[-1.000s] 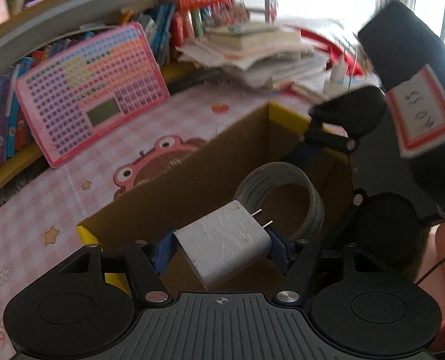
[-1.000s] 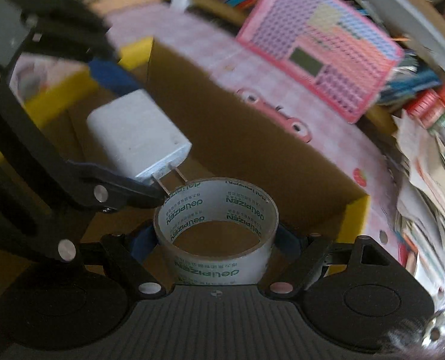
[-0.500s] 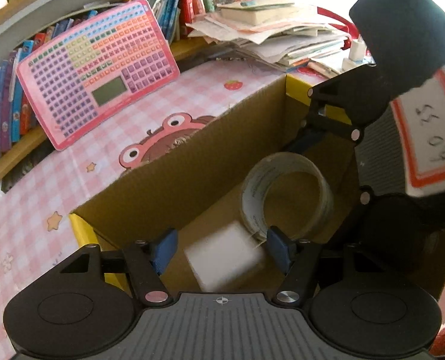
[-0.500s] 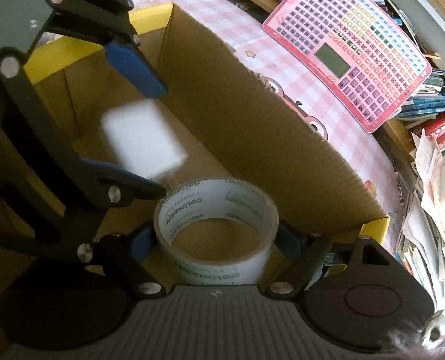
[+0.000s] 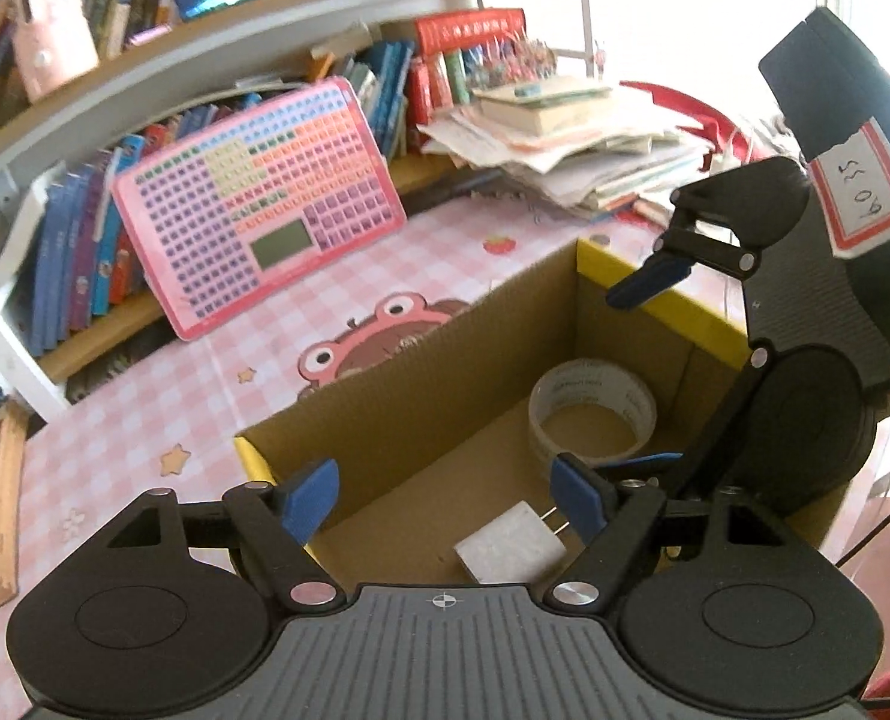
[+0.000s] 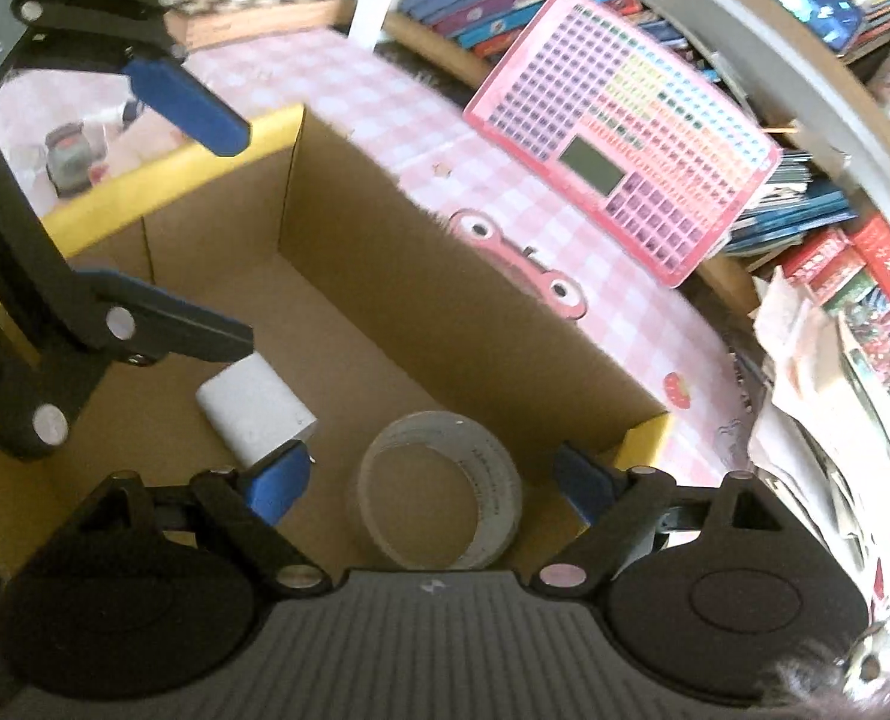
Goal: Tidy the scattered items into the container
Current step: 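Withdraw both tools from the yellow box back toward the table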
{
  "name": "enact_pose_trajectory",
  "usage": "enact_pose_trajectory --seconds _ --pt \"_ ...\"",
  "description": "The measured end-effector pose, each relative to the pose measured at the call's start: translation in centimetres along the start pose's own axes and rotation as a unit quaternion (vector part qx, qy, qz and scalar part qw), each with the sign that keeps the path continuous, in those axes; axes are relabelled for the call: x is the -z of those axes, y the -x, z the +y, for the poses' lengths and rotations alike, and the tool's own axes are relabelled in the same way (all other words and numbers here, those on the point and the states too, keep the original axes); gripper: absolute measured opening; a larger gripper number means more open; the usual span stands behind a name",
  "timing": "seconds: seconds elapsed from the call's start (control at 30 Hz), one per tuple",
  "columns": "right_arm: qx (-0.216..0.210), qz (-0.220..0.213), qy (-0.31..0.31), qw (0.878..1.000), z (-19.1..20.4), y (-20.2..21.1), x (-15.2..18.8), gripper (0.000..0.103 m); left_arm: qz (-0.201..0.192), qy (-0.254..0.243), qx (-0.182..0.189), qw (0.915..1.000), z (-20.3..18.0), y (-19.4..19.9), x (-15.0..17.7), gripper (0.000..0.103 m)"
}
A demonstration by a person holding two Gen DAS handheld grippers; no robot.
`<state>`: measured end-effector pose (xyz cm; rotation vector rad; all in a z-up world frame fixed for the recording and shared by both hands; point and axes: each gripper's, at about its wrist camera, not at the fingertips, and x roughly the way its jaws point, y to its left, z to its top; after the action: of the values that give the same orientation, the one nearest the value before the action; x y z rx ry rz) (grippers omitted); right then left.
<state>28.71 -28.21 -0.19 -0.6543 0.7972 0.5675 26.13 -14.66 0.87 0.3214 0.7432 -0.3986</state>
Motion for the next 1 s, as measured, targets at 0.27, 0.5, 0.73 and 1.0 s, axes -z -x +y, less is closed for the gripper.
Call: enact_pose_trajectory --seconds 0.27,0.5,0.73,1.0 --pt "0.011 -0.037 -0.02 0.999 0.1 3.2 0.6 0.089 -0.031 0.015 -0.008 0.9994 -1.0 3.3 0.5 0.081" --pt "0.028 -0.082 -0.067 0.994 0.7 6.9 1.3 0.089 -0.066 0.047 -0.01 0.9967 -0.7 6.6 1.4 0.085" --pt "0.058 -0.103 -0.111 0.987 2.5 9.5 1.9 0.089 -0.086 0.058 -0.012 0.9945 0.1 9.5 3.4 0.085" --pt "0.092 -0.119 -0.177 0.973 4.6 12.1 3.1 0.089 -0.09 0.08 -0.019 0.9925 1.6 12.1 6.4 0.085"
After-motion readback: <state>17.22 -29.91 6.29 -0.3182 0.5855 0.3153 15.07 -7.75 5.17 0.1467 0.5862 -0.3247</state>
